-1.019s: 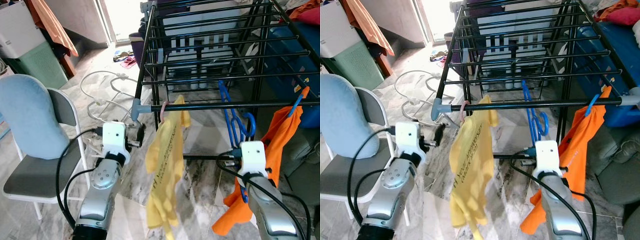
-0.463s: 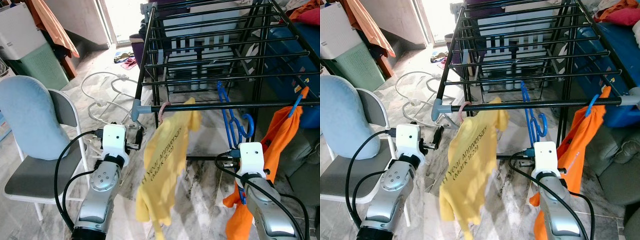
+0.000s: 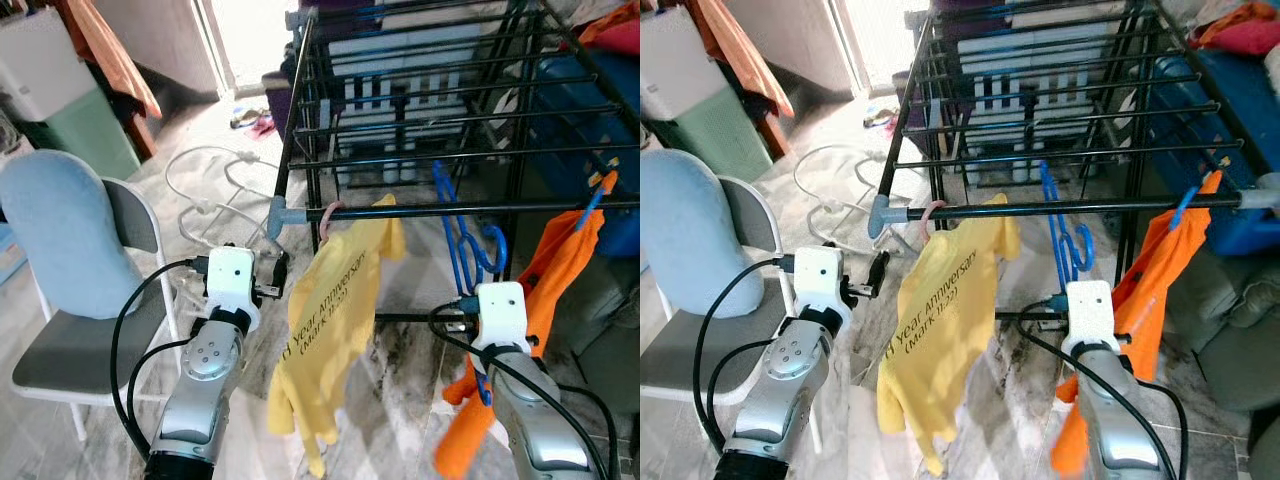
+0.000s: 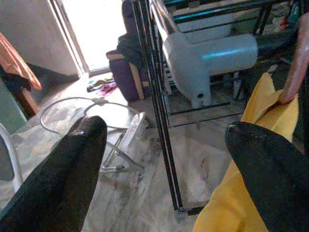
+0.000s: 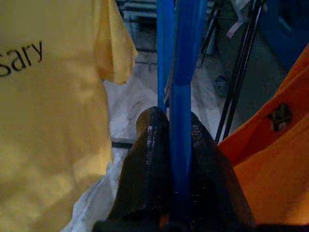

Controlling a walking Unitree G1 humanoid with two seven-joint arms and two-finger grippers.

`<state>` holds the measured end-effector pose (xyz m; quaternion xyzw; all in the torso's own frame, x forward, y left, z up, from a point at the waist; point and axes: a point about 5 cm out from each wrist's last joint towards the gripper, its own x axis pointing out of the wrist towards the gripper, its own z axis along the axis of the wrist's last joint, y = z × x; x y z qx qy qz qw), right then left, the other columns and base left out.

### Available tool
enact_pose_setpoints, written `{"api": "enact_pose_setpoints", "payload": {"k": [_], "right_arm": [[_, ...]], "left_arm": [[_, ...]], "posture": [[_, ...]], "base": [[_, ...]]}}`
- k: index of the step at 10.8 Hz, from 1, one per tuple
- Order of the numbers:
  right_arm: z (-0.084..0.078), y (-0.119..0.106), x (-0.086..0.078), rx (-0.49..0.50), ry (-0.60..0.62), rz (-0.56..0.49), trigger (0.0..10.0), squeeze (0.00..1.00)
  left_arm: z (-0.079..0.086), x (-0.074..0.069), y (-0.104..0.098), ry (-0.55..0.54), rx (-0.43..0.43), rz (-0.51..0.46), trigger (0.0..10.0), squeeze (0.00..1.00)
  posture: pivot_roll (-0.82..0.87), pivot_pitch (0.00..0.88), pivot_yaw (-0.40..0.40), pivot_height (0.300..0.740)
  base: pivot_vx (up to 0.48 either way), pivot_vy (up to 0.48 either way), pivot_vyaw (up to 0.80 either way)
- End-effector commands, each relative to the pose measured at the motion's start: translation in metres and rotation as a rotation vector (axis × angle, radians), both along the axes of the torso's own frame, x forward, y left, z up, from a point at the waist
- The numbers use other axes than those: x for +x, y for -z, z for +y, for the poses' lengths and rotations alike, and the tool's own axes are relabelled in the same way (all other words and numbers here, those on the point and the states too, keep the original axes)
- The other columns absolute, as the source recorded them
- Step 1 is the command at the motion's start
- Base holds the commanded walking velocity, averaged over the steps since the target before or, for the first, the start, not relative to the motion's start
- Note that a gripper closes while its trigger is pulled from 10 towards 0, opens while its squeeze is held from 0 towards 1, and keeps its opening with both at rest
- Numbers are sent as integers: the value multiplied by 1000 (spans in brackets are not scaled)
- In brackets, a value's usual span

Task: Hang hanger

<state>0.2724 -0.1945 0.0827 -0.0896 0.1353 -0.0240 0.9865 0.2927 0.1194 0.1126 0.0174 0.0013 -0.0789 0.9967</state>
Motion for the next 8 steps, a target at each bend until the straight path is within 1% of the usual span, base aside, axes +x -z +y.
{"api": "enact_pose_setpoints", "payload": {"k": [1, 3, 5, 6, 8], "right_arm": [[8, -14, 6, -6, -37, -65, 10000, 0], [9, -23, 14, 1, -38, -93, 10000, 0], [9, -31, 26, 6, -42, -110, 10000, 0], [8, -31, 28, 6, -42, -110, 10000, 0], [10, -38, 40, 9, -48, -121, 10000, 0]], "left_arm": [[3, 3, -2, 1, 6, -6, 10000, 0], [1, 2, -2, 5, 0, -5, 10000, 0], [-2, 2, -3, 12, -6, -4, 10000, 0], [-3, 3, -3, 12, -6, -4, 10000, 0], [-4, 5, -3, 13, -14, -2, 10000, 0]], "posture": [[-278, 0, 158, 740], [-268, 0, 156, 740], [-264, 0, 155, 740], [-264, 0, 154, 740], [-266, 0, 156, 740]], "base": [[0, 0, 0], [0, 0, 0], [0, 0, 0], [0, 0, 0], [0, 0, 0]]}}
